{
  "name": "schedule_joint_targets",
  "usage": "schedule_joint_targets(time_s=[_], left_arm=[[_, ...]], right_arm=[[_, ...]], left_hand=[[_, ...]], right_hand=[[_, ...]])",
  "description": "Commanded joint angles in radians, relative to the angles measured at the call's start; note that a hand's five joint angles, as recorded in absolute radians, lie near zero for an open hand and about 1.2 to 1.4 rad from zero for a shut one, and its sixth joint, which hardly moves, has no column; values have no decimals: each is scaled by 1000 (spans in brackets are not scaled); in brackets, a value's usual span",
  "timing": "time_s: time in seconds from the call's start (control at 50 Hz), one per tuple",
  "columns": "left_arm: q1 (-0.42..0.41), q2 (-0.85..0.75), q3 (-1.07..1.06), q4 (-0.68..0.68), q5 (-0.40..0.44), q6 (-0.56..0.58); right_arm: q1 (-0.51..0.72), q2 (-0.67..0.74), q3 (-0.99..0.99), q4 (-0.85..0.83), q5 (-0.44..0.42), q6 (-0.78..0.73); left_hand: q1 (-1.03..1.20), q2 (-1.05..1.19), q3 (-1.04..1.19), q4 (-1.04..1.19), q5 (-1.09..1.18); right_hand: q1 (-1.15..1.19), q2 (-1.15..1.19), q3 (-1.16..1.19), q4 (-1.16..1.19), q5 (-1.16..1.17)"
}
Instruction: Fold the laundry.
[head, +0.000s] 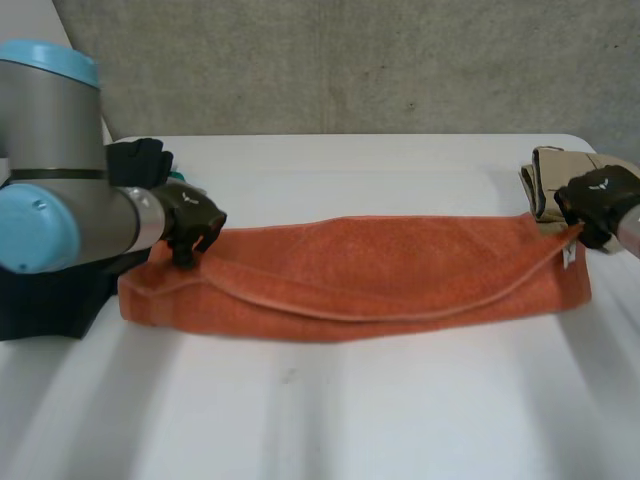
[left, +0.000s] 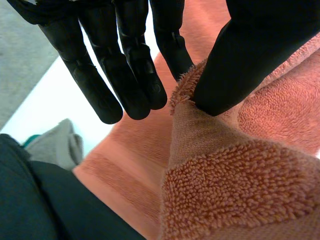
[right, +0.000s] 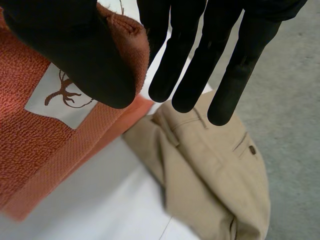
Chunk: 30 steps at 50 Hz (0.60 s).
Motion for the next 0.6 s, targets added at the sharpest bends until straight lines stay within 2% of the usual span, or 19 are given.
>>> schedule_joint_targets(time_s=[0.02, 0.2, 0.34, 0.52, 0.6], left_arm=[[-25, -191, 281, -20, -110, -13], [-36, -317, 474, -18, -155, 25], [-42, -380, 531, 60, -202, 45], [-43, -426, 539, 180, -228, 93], [-48, -431, 528, 207, -208, 96]], right_arm=[[73, 157, -186, -46, 135, 28], [128, 279, -326, -97, 216, 33], [139, 353, -397, -141, 299, 1], [149, 404, -432, -180, 311, -45], [154, 410, -434, -198, 318, -48]], left_hand=[[253, 198, 203, 194, 240], [253, 198, 203, 194, 240], [253, 198, 203, 194, 240], [253, 198, 203, 194, 240], [253, 198, 203, 194, 240]], right_hand=[[265, 216, 208, 198, 203], [265, 216, 208, 198, 203], [265, 216, 208, 198, 203], [265, 216, 208, 198, 203], [265, 216, 208, 198, 203]])
